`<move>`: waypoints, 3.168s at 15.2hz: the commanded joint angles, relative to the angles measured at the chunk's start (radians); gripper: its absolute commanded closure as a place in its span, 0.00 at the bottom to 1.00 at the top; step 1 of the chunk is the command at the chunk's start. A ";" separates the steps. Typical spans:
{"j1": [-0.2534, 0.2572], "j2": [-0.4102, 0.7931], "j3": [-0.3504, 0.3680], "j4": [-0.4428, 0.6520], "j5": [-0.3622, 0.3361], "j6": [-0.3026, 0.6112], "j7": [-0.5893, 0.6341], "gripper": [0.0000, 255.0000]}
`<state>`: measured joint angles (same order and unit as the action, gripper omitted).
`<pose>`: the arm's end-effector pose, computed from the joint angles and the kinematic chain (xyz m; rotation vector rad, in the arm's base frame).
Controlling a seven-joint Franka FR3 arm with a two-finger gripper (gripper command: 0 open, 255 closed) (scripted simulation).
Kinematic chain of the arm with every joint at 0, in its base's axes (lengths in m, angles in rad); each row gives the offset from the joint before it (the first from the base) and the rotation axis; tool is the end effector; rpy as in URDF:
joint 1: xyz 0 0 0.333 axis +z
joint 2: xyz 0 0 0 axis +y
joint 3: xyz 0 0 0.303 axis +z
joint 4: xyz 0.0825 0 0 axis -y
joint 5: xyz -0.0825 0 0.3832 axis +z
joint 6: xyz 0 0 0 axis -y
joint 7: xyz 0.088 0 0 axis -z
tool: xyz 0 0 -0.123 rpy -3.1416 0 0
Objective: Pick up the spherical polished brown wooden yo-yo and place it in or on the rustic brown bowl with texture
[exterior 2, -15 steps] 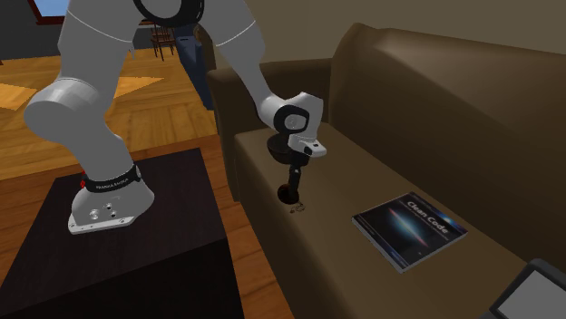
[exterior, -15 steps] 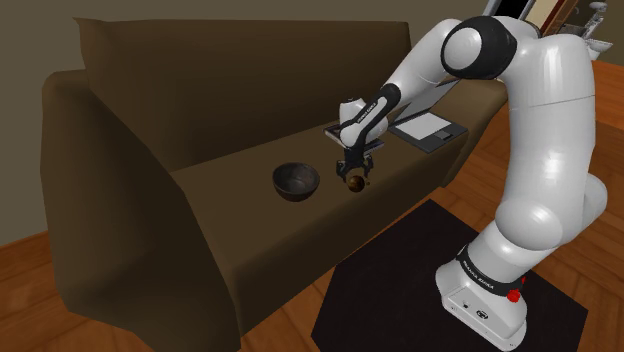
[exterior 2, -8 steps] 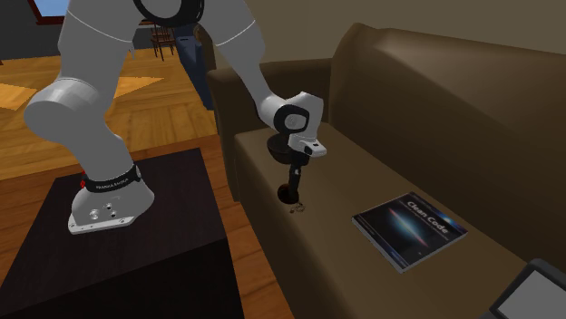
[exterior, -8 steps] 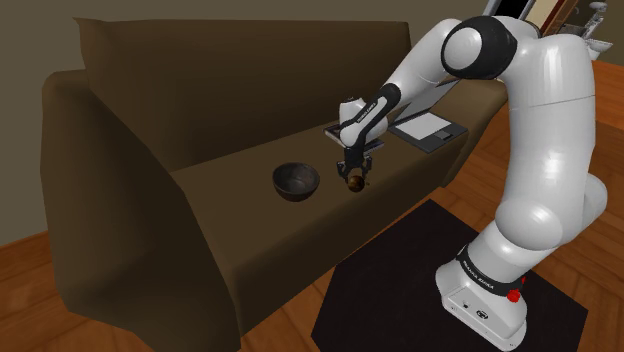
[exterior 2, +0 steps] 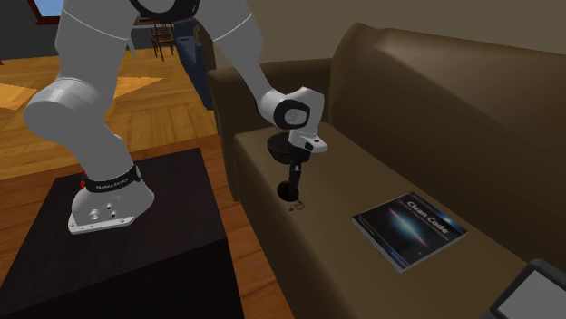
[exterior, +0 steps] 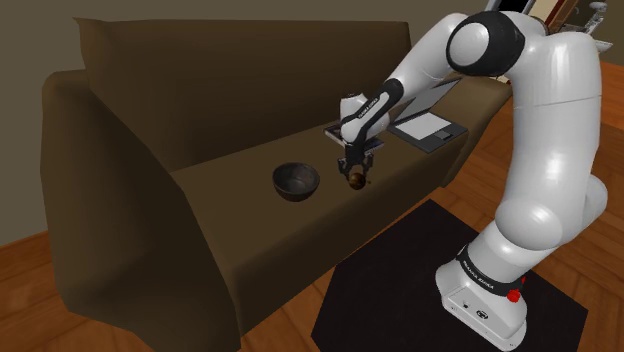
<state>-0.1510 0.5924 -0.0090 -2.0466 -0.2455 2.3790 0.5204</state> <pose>0.5406 -0.0928 0.1011 2.8447 -0.6953 -0.3356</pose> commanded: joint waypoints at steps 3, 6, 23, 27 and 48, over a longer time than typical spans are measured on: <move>-0.001 -0.050 0.004 -0.017 0.005 -0.032 -0.007 1.00; -0.003 -0.085 0.006 -0.024 0.010 -0.060 -0.014 1.00; -0.007 -0.264 0.018 -0.026 0.038 -0.235 -0.054 1.00; -0.007 -0.301 0.020 -0.017 0.044 -0.279 -0.063 1.00; 0.152 -0.204 0.123 0.276 0.093 -0.508 0.138 1.00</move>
<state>-0.0158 0.3677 0.1055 -1.8094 -0.1559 1.8919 0.6368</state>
